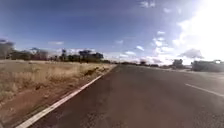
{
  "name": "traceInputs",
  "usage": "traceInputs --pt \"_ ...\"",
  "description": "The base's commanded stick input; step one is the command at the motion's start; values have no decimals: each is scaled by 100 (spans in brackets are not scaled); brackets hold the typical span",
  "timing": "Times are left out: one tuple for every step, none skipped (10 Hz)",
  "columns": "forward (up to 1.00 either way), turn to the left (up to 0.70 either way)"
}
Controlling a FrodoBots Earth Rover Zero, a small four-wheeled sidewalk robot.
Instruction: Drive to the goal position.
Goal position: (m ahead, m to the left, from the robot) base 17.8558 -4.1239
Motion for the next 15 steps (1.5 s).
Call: traceInputs --pt "50 0" --pt "50 0" --pt "50 0" --pt "50 0" --pt "50 0" --pt "50 0" --pt "50 0" --pt "50 0" --pt "50 0" --pt "50 0" --pt "50 0" --pt "50 0" --pt "50 0" --pt "50 0" --pt "50 0"
